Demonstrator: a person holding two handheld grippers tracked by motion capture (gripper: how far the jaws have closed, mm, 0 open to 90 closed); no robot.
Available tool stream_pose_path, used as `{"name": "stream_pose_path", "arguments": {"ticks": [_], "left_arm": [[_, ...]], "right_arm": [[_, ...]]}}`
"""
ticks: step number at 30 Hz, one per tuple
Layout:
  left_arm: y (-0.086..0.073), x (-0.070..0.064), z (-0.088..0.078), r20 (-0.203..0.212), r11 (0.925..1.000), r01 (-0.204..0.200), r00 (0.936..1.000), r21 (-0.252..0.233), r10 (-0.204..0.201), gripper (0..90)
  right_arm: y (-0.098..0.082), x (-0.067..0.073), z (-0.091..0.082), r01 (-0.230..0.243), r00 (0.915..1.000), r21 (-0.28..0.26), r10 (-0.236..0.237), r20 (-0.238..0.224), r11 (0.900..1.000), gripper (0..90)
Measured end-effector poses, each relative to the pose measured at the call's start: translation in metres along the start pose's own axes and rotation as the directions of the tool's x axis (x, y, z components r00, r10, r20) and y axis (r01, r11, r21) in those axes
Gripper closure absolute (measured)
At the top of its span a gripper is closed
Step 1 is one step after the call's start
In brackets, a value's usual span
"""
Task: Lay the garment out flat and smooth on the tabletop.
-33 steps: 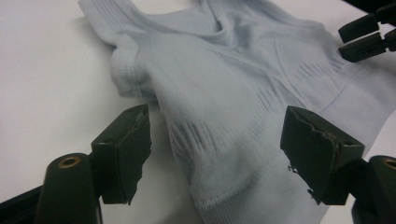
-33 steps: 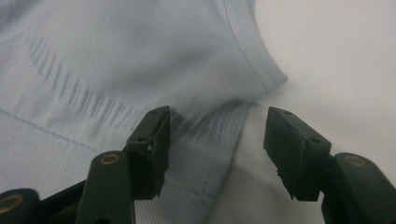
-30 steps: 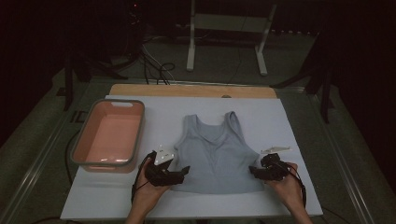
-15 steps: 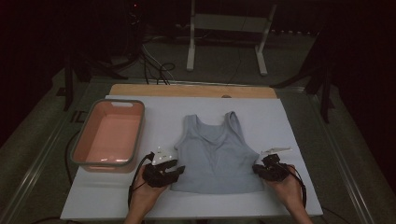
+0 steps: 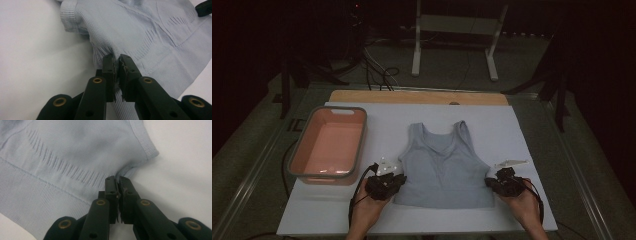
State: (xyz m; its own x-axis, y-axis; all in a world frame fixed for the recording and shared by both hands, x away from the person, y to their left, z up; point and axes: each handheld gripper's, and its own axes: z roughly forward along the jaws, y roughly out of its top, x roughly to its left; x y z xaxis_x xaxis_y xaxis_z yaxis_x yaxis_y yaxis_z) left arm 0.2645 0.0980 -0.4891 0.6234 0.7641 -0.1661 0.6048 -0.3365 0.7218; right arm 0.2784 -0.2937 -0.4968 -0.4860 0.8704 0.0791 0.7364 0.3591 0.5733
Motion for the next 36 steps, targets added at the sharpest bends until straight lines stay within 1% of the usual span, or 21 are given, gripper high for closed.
{"name": "stream_pose_path", "arguments": {"ticks": [1,3,4,9,11,13,15,18,21,23,25,28,31,36], "left_arm": [[0.0,0.0,0.0,0.0,1.0,0.0,1.0,0.001,0.0,85.2],[0.0,-0.001,0.0,-0.001,1.0,0.0,1.0,0.0,0.0,85.9],[0.0,-0.001,0.0,-0.002,1.0,0.0,1.0,-0.001,0.0,86.2],[0.001,-0.001,-0.001,0.002,1.0,0.001,1.0,-0.006,-0.001,86.8],[0.0,-0.001,-0.001,0.013,0.9999,0.009,0.9999,-0.009,-0.009,86.3],[0.001,-0.001,-0.001,0.023,0.9998,0.012,0.9997,-0.013,-0.011,85.1],[0.001,-0.001,-0.001,0.024,0.9999,0.007,0.9997,-0.013,-0.007,81.7],[0.001,-0.004,0.003,0.022,1.0,0.006,0.9997,-0.007,-0.006,70.3],[0.001,-0.007,0.007,0.001,1.0,-0.008,1.0,0.005,0.008,65.8],[0.002,-0.008,0.009,-0.006,0.9999,-0.012,0.9999,0.012,0.012,69.5],[0.001,-0.009,0.01,0.001,0.9998,-0.01,1.0,0.015,0.01,75.1],[0.002,-0.009,0.01,0.005,0.9998,-0.013,0.9999,0.016,0.013,82.2],[0.002,-0.012,0.011,0.008,0.9997,-0.018,0.9998,0.015,0.018,84.9],[0.002,-0.013,0.011,0.015,0.9997,-0.021,0.9997,0.013,0.021,86.1]], "right_arm": [[0.0,0.0,-0.001,-0.006,1.0,0.001,0.006,0.001,1.0,86.5],[-0.001,0.0,-0.003,0.002,1.0,-0.007,-0.002,0.0,1.0,86.5],[-0.001,0.0,-0.003,-0.004,1.0,-0.006,0.004,-0.001,1.0,86.6],[-0.002,0.001,-0.005,0.004,1.0,-0.015,-0.004,-0.002,1.0,86.7],[-0.002,0.002,-0.006,-0.004,1.0,-0.02,0.004,-0.005,1.0,86.7],[-0.002,0.001,-0.007,0.001,1.0,-0.022,-0.001,-0.002,1.0,86.8],[-0.003,0.001,-0.008,0.002,1.0,-0.021,-0.002,0.002,1.0,86.9],[-0.004,0.001,-0.009,0.0,1.0,-0.025,0.0,0.003,1.0,87.0],[-0.004,0.001,-0.01,0.004,1.0,-0.026,-0.004,0.007,1.0,87.1],[-0.005,0.002,-0.011,0.006,1.0,-0.026,-0.005,0.008,1.0,87.2],[-0.006,0.002,-0.013,0.011,0.9999,-0.029,-0.011,0.009,1.0,87.2],[-0.009,0.001,-0.015,0.003,1.0,-0.034,-0.003,0.007,0.999,87.2],[-0.011,-0.001,-0.017,-0.002,1.0,-0.038,0.002,0.004,0.999,87.3],[-0.012,-0.001,-0.019,-0.003,0.9999,-0.04,0.003,0.01,0.999,87.2]]}}
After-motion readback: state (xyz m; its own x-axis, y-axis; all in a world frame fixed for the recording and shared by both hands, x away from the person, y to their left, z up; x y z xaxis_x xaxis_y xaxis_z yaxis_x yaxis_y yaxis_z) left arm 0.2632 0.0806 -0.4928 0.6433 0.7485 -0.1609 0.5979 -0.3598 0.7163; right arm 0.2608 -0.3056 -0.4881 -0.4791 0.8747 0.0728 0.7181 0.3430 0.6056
